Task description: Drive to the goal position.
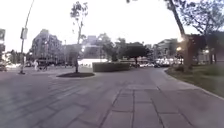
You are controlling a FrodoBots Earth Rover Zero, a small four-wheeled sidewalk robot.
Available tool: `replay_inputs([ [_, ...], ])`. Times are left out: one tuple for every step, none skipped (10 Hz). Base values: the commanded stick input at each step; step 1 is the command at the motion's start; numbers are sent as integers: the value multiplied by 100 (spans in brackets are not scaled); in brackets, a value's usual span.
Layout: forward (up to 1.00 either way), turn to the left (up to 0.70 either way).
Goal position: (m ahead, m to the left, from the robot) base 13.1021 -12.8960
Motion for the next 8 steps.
replay_inputs([
  [70, 0],
  [70, 0],
  [70, -3],
  [70, -14],
  [70, -26],
  [70, -35],
  [70, -32],
  [70, -14],
])
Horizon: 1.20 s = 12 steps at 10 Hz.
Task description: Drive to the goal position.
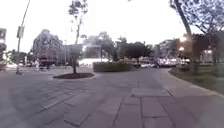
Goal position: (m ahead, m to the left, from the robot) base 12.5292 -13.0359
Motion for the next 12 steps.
replay_inputs([
  [70, 0],
  [70, 0],
  [70, 0],
  [70, 0],
  [70, 0],
  [70, 0],
  [70, 0],
  [70, 0],
  [70, 0],
  [70, 0],
  [70, 0],
  [70, 0],
])
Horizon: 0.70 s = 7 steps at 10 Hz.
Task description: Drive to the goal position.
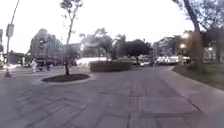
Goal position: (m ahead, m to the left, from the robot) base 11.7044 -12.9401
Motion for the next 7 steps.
replay_inputs([
  [70, 0],
  [70, 0],
  [70, 0],
  [70, -12],
  [70, -25],
  [70, -33],
  [70, -35],
])
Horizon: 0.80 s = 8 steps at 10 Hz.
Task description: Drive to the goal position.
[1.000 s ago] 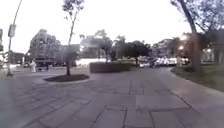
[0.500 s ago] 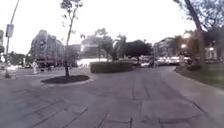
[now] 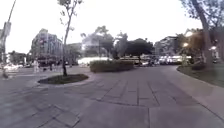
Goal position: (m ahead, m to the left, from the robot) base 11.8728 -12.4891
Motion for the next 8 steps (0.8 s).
replay_inputs([
  [70, -35],
  [70, -35],
  [70, -35],
  [70, -33],
  [70, -26],
  [70, -19],
  [70, -13],
  [70, -6],
])
